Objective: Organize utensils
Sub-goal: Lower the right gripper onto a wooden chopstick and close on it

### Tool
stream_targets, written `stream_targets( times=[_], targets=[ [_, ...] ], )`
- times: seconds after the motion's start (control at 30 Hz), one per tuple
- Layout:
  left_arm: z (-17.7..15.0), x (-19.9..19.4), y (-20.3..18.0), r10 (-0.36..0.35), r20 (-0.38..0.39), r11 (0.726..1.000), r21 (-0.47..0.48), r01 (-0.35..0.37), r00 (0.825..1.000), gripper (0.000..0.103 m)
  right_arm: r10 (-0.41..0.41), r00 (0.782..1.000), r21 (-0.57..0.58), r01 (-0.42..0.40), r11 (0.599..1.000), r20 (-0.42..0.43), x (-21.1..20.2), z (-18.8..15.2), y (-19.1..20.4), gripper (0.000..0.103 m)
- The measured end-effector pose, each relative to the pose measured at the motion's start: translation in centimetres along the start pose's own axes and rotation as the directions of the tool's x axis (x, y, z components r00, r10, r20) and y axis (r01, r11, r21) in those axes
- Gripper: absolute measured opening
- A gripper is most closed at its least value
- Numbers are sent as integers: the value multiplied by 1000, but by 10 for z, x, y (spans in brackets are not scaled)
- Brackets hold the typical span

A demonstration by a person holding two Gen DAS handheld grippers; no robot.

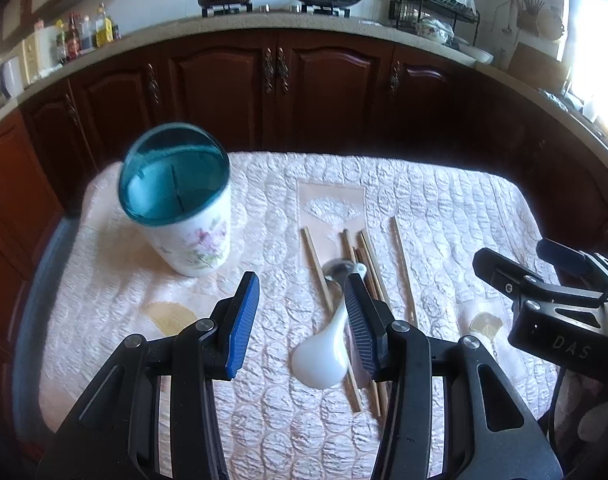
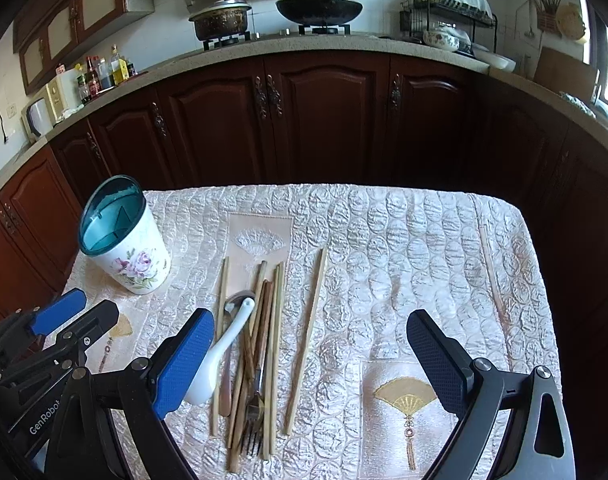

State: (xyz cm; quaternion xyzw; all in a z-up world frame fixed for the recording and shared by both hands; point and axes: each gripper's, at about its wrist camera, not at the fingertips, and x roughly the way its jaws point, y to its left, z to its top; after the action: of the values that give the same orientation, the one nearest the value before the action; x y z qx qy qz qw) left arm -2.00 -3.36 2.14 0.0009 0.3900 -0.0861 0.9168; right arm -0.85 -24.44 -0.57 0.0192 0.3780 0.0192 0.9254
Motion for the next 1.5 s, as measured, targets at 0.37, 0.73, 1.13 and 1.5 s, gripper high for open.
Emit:
stream_targets(
  times=[0.37, 0.73, 1.13, 1.5],
  targets=[
    [-3, 59, -4, -125, -162, 989, 53, 135, 979, 44, 20, 997, -48, -23, 999, -69, 52, -5, -13, 90],
    [7, 123, -34, -198, -294, 952, 168, 255, 935, 42, 81, 985, 5, -81, 997, -150, 111, 3, -41, 70],
    [20, 154, -43, -196, -344, 947, 177, 269, 918, 27, 135, 968, 18, -134, 991, -214, 156, 20, -40, 62],
    [25, 159, -47, -184, -340, 947, 191, 260, 922, 14, 131, 962, 30, -128, 991, -240, 179, 29, -35, 62]
  ],
)
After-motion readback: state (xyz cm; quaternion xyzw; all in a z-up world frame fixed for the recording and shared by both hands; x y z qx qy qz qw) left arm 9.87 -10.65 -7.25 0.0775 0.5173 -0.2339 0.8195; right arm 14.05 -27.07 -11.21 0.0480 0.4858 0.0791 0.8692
